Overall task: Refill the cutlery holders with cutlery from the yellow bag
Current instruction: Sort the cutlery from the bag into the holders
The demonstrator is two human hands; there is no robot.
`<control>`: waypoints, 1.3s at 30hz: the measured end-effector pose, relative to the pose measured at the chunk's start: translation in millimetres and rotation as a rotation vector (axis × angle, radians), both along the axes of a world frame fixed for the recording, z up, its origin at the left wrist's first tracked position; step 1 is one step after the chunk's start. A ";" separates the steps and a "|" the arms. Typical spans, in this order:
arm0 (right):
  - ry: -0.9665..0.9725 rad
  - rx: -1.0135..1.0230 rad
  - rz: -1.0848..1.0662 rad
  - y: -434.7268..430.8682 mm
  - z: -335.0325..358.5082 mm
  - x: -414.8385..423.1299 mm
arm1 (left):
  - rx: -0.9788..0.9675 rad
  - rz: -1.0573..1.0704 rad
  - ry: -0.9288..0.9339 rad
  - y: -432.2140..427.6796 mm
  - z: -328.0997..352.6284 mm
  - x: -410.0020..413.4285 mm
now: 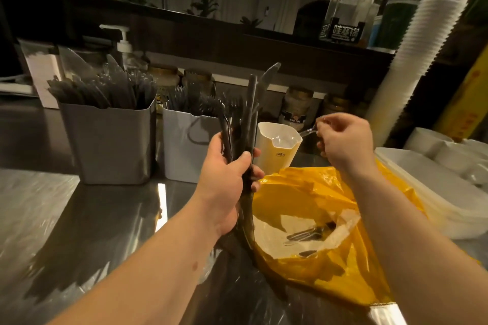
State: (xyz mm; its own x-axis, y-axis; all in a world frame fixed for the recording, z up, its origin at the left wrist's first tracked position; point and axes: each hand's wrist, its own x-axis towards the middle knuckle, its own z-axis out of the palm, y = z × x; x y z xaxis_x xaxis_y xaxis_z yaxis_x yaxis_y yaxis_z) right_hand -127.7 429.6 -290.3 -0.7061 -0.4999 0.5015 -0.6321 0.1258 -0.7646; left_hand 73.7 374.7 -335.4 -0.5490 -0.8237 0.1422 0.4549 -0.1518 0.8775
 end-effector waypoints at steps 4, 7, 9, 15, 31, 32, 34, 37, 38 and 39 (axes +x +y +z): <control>0.387 0.120 -0.133 -43.4 7.5 -20.7 | 0.000 -0.045 0.002 0.8 -0.9 -0.1; 0.494 0.327 -0.126 -66.5 -2.2 -23.9 | -0.018 -0.063 0.000 -0.4 -1.4 0.6; 0.460 0.467 -0.021 -74.8 -10.0 -24.0 | -0.018 -0.071 -0.009 -0.7 -1.5 0.5; 0.250 0.367 0.110 -67.9 -5.7 -6.8 | -0.023 -0.098 -0.025 0.9 -1.0 1.5; -0.747 -0.169 0.362 24.5 -18.5 86.3 | -0.149 -0.242 -0.177 18.0 -5.4 -5.0; -0.755 -0.168 0.349 23.4 -19.0 86.1 | -0.148 -0.247 -0.181 18.6 -5.3 -5.8; -0.762 -0.162 0.326 22.2 -20.3 85.8 | -0.141 -0.247 -0.196 20.2 -6.8 -8.1; -0.765 -0.178 0.324 21.9 -22.7 85.4 | -0.134 -0.229 -0.223 20.7 -8.0 -9.1; -0.765 -0.182 0.325 22.7 -23.6 84.4 | -0.131 -0.228 -0.230 21.0 -8.2 -9.1; -0.764 -0.185 0.323 23.6 -24.3 82.9 | -0.128 -0.230 -0.234 20.5 -8.4 -9.0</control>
